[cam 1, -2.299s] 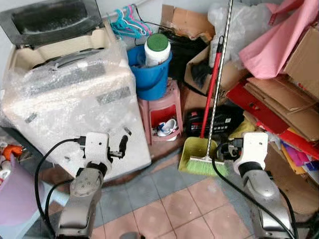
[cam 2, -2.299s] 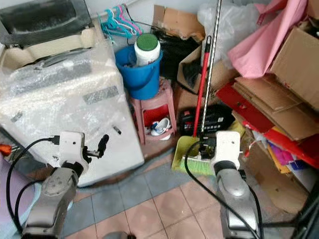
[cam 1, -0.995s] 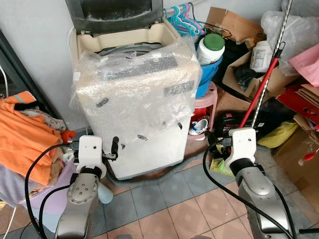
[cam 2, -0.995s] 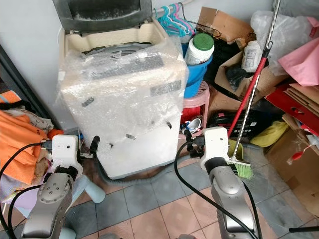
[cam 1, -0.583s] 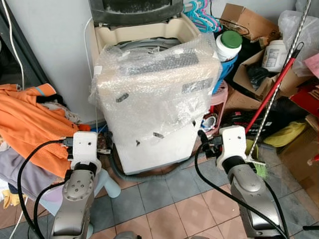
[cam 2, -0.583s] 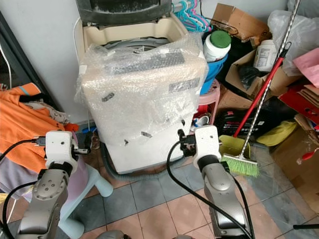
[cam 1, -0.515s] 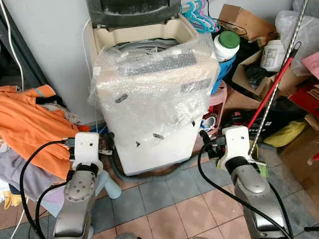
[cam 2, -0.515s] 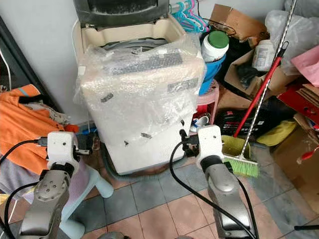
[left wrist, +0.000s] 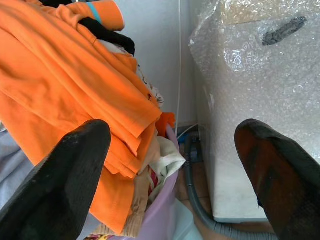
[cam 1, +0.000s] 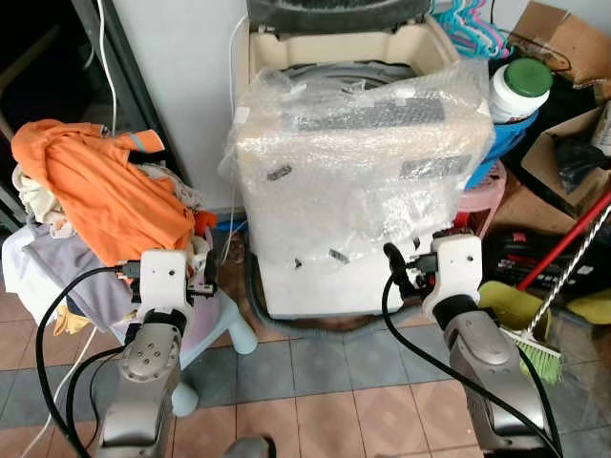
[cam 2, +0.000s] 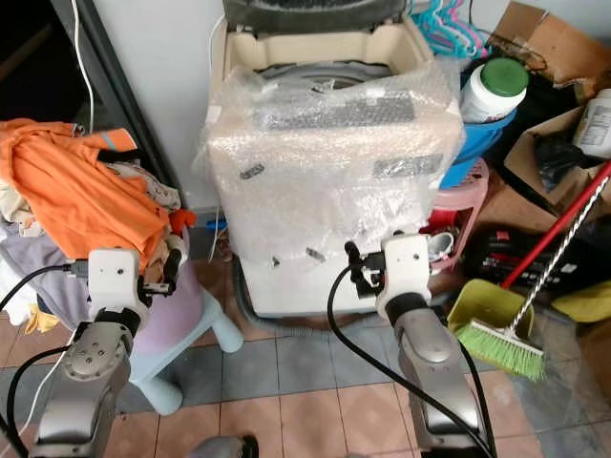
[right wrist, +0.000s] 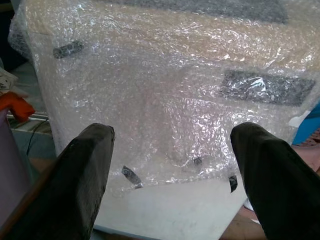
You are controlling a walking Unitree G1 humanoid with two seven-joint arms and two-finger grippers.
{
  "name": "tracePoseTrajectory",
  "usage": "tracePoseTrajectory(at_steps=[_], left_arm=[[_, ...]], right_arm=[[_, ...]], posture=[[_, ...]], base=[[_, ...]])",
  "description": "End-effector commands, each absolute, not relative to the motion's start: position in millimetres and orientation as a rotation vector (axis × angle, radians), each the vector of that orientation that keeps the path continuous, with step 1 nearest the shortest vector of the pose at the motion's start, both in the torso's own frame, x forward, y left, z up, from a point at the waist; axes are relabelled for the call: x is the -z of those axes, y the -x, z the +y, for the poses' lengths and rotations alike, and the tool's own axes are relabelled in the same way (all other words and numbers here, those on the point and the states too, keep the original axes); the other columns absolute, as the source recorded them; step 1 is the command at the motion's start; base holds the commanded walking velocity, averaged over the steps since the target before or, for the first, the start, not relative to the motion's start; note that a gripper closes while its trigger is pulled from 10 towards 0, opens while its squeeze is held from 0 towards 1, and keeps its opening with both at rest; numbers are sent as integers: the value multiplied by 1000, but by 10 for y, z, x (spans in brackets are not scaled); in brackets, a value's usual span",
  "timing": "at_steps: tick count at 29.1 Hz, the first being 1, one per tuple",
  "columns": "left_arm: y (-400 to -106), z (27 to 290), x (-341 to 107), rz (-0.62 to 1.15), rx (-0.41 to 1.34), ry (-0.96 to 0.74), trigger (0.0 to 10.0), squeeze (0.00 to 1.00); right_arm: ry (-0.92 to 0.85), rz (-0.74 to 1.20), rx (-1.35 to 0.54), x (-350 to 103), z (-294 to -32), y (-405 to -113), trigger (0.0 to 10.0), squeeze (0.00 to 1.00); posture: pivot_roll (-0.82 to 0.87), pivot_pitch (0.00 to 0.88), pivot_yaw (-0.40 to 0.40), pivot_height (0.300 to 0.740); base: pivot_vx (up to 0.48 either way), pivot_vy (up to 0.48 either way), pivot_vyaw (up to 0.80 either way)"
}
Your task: Clothes washing
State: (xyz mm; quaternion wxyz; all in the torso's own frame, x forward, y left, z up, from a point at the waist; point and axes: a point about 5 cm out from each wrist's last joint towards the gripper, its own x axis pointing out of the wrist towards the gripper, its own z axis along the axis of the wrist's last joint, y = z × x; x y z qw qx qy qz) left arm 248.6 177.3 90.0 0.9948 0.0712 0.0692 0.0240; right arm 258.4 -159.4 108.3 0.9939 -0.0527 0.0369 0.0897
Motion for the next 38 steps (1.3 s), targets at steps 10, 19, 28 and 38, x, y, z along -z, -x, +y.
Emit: tracePoseTrajectory(at_steps=[10, 19, 28, 38], left_arm=[[-2476, 1753, -878, 152, -59, -130, 10000, 0], [-2483, 1767, -873, 158, -64, -121, 10000, 0], [-2479, 1758, -872, 159, -63, -112, 10000, 0], [-2472, 1711, -880, 158, -4, -64, 10000, 0]], right_arm=[[126, 44, -216, -1128, -1548, -2639, 10000, 0], [125, 42, -229, -1126, -1533, -2628, 10000, 0], [129, 42, -240, -1116, -1523, -2620, 10000, 0], [135, 72, -140, -1129, -1810, -2594, 10000, 0]], posture=[[-41, 0, 18, 740], [-44, 0, 24, 740], [-46, 0, 26, 740], [-44, 0, 40, 740]], base=[[0, 0, 779], [0, 0, 775], [0, 0, 773], [273, 299, 301]])
